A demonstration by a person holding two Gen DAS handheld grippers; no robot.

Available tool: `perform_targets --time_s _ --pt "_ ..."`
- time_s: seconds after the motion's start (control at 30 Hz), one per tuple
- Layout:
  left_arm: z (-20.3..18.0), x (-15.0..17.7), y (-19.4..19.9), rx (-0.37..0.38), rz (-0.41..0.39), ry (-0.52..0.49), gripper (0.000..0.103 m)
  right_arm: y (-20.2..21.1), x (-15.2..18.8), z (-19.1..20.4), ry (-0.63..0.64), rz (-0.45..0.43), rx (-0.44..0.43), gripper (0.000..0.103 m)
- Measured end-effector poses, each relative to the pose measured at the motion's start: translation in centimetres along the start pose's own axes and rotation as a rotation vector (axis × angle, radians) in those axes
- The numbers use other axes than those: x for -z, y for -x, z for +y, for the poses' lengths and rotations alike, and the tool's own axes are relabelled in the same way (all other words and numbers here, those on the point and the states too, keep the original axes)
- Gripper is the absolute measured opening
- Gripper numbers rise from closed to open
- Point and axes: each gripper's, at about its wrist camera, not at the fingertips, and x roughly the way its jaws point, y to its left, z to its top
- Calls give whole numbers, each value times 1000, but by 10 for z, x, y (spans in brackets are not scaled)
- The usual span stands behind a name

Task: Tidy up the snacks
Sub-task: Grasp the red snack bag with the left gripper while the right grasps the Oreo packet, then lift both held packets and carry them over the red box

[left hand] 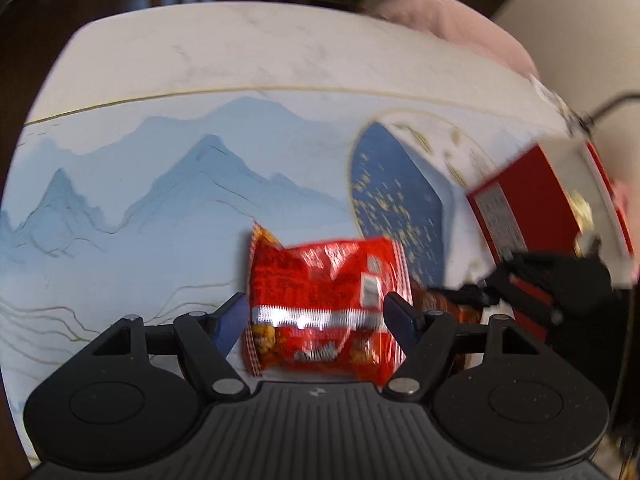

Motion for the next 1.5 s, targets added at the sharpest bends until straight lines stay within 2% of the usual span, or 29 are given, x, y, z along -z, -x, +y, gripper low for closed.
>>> perform_targets --time_s 0.1,0.17,0.37,0.47,0.57,0.83,0.9,1.1,1.5 --pt "5 2 -7 4 31 11 74 3 5 4 -32 -10 -1 51" --pt "5 1 -7 13 24 9 74 7 11 6 -59 -12 6 51" --pt "-8 2 7 10 40 -241 74 22 33 3 -175 -26 1 50" --pt "-10 6 3 3 81 -296 74 29 41 3 -229 -41 5 50" --pt "-13 6 -5 -23 81 -310 74 34 49 4 -273 -54 4 50" --pt "-21 0 -30 -33 104 -323 78 41 65 7 -345 -52 -1 50" --pt "-27 3 -34 -64 98 -347 83 40 66 8 -351 -53 1 50" --pt "-40 12 -45 -121 84 -377 88 39 69 8 -380 -58 6 50" --pt "-62 25 -46 -243 28 -411 88 39 75 12 -420 -68 25 50"
